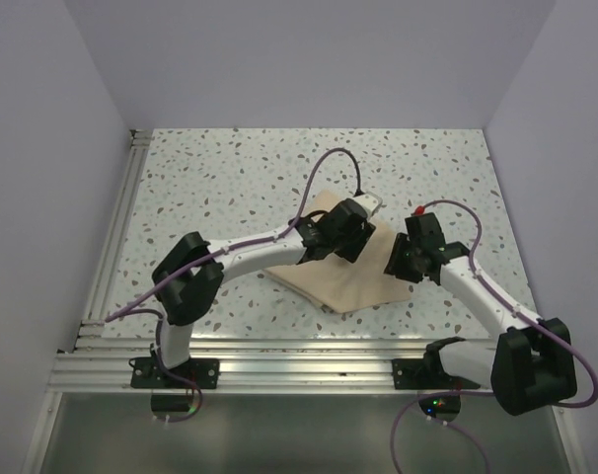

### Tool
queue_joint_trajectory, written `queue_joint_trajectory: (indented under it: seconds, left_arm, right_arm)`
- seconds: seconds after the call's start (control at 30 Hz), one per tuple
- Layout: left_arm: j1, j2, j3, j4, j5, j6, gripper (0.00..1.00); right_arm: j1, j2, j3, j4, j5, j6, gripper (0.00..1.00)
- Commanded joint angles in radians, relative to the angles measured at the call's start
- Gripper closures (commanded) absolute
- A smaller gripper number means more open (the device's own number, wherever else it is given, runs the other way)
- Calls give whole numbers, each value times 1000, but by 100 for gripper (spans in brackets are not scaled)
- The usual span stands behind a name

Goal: Prepare the surgical pack

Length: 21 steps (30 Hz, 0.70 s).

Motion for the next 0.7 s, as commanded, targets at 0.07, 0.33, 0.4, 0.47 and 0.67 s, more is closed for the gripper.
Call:
queue_joint_trajectory:
  seconds: [0.07,0.33,0.4,0.47,0.67]
  left_arm:
    - [-34,44,52,-51,-21,35,41]
    - [-43,-14,49,-97,-95,3,42]
    - [-43,-31,44,-103,-95,1,42]
    - [-43,-60,35,-109,-96,-2,41]
    - [-43,-71,41,-122,-81,6,41]
  right_arm:
    - [-3,-20,-38,112,-94,55,59]
    - [-3,98,-67,274,-213,111,81]
    - [-2,111,-69,290,-214,113,90]
    - [7,120,-69,290,-193,110,97]
    - [40,194,-46,189,-74,130,100]
